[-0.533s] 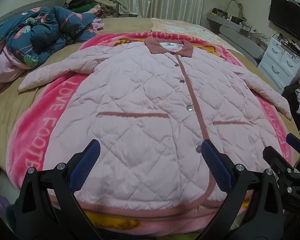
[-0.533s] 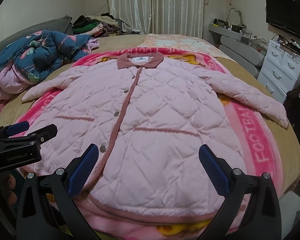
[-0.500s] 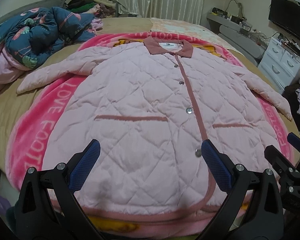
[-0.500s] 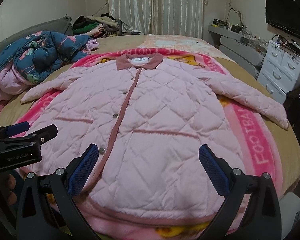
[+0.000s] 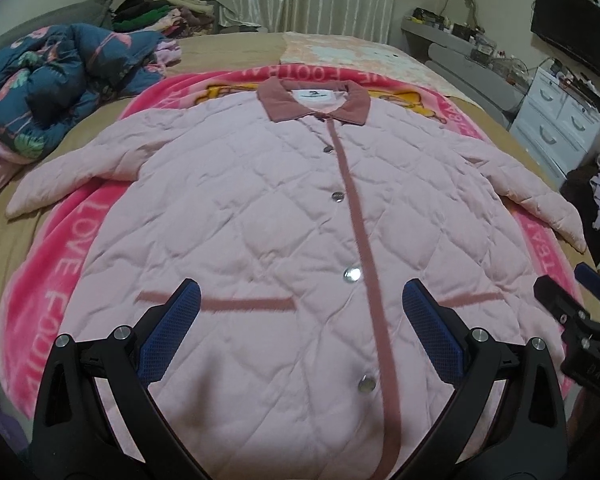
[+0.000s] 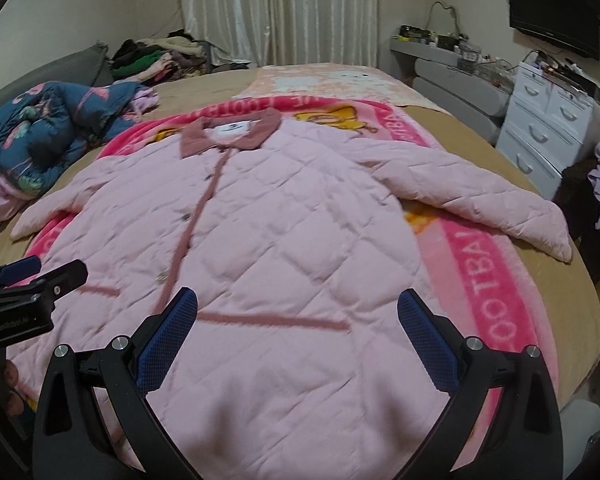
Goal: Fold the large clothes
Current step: 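Move the right tool toward the jacket sleeve beside the right tool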
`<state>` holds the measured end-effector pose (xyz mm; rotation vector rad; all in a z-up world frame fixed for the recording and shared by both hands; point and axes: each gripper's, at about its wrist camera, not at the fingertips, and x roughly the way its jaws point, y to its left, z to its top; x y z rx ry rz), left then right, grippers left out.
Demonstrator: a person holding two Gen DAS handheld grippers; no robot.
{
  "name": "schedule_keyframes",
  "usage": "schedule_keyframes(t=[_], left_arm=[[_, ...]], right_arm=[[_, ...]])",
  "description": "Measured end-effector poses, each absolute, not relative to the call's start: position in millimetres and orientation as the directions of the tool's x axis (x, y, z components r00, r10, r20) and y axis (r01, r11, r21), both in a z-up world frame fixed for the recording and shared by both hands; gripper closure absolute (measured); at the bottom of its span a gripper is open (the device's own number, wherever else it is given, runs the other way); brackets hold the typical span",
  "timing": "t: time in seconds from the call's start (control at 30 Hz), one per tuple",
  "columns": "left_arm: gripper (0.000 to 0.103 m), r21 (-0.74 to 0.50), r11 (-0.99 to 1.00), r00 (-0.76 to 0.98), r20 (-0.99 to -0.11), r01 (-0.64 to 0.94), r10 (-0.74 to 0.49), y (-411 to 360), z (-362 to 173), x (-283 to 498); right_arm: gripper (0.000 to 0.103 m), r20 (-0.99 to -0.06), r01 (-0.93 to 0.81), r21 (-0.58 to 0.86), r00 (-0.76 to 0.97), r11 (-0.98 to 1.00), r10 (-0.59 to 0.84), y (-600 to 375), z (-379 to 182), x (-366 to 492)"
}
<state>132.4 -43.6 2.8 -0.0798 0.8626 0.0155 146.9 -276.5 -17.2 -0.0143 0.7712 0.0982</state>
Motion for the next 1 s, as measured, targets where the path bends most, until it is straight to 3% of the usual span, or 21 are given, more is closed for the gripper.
schedule_keyframes(t=[0.53,1.0], left_arm=[[0.008,-0.039,0.999,0.622,-0.783,-0.026,-0.014,-72,-12,201],[0.008,-0.056,0.998,0.589,-0.808,-0.040,-0.022,-98,-17,259]], right_arm=[[0.004,-0.727,0.092,0.063,0.687,0.994,-0.017,-359,-32,216],[0.004,-0.819,0.416,0.262,0.574,0.871,-0.028,-509,-88,281]])
